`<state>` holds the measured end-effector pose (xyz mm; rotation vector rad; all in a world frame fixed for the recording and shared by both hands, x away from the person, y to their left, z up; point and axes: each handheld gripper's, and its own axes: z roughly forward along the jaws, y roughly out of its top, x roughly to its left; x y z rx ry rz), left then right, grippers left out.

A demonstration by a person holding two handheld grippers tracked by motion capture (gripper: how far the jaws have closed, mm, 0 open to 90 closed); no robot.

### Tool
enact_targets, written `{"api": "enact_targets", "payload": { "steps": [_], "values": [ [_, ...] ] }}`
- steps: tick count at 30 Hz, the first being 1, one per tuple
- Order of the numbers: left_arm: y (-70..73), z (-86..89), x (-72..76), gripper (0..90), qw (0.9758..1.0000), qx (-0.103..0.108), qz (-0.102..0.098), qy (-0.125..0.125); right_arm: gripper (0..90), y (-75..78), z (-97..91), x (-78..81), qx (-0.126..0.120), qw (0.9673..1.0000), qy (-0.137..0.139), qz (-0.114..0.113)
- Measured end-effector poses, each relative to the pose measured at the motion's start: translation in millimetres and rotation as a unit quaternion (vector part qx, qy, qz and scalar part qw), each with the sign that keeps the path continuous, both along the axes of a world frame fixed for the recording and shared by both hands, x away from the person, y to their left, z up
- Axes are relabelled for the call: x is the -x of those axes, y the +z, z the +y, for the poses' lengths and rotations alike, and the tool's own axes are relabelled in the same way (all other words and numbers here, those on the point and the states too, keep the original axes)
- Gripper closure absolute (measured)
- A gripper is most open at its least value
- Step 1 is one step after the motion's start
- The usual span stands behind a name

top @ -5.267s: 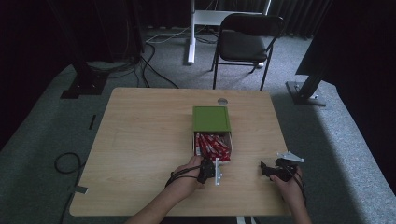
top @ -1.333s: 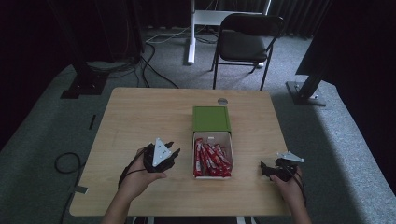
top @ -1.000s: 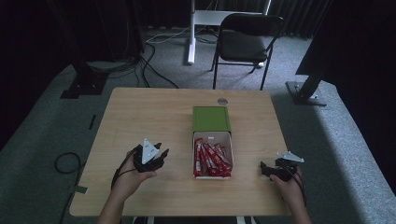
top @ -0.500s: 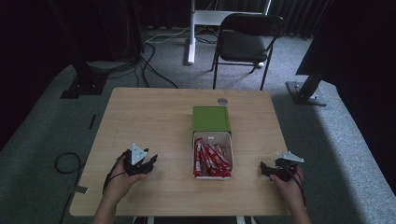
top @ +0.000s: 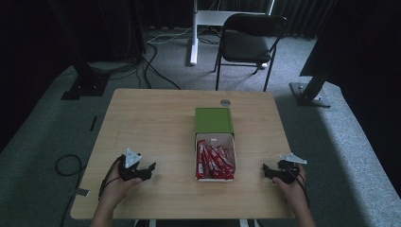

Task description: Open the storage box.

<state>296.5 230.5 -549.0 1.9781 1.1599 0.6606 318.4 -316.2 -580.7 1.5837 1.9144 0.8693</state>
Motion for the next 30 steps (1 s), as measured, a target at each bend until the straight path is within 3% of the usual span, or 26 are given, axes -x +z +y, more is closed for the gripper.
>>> {"api": "enact_targets", "payload": {
  "steps": [4,10,15,20,22,25,30],
  "values": [
    [-1.8,6.4,-0.8,15.8,0.9999,0.002,0.006,0.013,12.5,0.0,0.0,-0.1,0.000,1.0000,0.001,0.000],
    [-3.4,14.0,-0.5,11.7,0.9993,-0.009,0.021,0.029,10.6,-0.2,0.3,-0.4,0.001,1.0000,0.007,0.001],
    [-8.1,19.3,-0.8,10.9,0.9981,-0.034,0.031,0.041,10.6,-0.1,0.4,-0.4,0.001,1.0000,0.008,0.001],
    [-13.0,21.0,-1.5,9.8,0.9970,-0.050,0.039,0.044,10.6,0.0,1.3,0.1,0.001,0.9996,0.027,0.002],
    [-14.3,21.7,-1.9,9.7,0.9963,-0.061,0.041,0.046,10.6,-0.1,3.0,0.6,0.002,0.9989,0.047,0.002],
    [-17.6,22.6,-2.7,9.7,0.9954,-0.069,0.043,0.050,10.6,0.0,2.7,0.6,0.000,0.9987,0.050,0.002],
    [-20.2,24.2,-3.1,8.3,0.9961,-0.056,0.041,0.055,10.6,-0.1,3.1,0.5,0.003,0.9988,0.050,0.002]
  ]
}}
